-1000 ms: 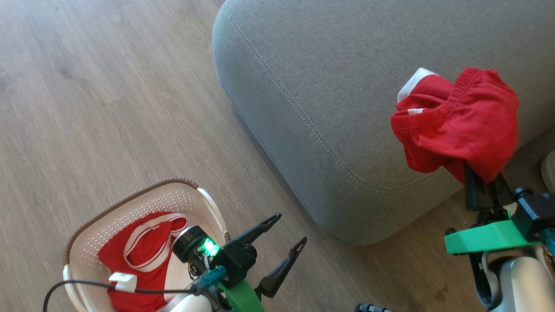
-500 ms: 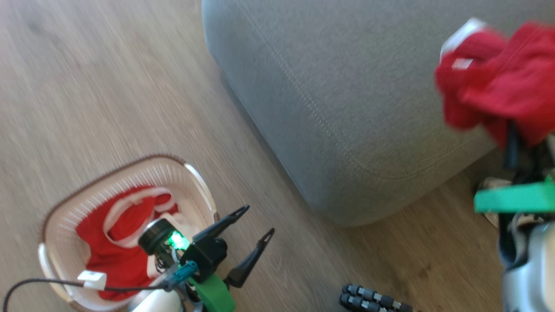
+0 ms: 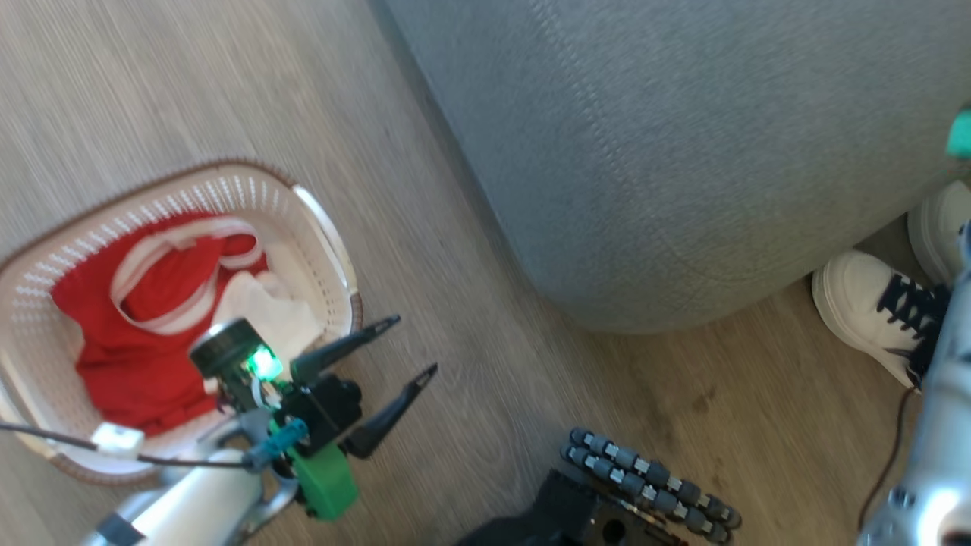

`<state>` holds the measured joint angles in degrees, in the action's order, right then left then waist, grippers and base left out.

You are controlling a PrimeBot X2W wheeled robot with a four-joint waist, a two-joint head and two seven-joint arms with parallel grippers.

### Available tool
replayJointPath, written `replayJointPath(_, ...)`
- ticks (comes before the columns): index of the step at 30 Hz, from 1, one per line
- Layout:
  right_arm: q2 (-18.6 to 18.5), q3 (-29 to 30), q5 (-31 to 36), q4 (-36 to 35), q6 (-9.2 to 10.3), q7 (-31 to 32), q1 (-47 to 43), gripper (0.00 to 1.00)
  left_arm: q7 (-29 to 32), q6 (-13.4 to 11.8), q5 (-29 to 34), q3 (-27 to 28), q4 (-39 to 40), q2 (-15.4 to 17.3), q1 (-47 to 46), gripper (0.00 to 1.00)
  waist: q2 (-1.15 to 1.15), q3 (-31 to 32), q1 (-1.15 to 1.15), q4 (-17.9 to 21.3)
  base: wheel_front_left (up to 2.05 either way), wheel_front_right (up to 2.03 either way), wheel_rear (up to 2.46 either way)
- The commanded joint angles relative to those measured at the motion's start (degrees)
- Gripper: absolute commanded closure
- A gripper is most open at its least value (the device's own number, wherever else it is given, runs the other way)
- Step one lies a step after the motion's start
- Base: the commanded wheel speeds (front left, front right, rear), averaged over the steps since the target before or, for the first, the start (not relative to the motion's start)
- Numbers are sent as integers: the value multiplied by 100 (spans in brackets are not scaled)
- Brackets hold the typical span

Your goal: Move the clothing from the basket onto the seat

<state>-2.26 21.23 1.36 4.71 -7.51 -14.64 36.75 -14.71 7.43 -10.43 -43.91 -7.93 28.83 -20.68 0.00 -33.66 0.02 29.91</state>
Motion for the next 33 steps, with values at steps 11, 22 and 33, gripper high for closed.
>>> replayJointPath(11,-639,899,-112,1492,2,-36,1637,100,-29,5,5,167,353,259,-533,0,0,-712,-2,-333,0,0,0)
replayJointPath(22,-1329,1307,329,3907,2,-36,2673,100,-29,5,3,27,407,150,-665,0,0,-937,-2,-772,0,0,0)
replayJointPath(33,-1349,1314,731,4704,2,-36,3162,100,-29,6,8,43,385,-13,-832,0,0,-1147,-2,-1103,0,0,0)
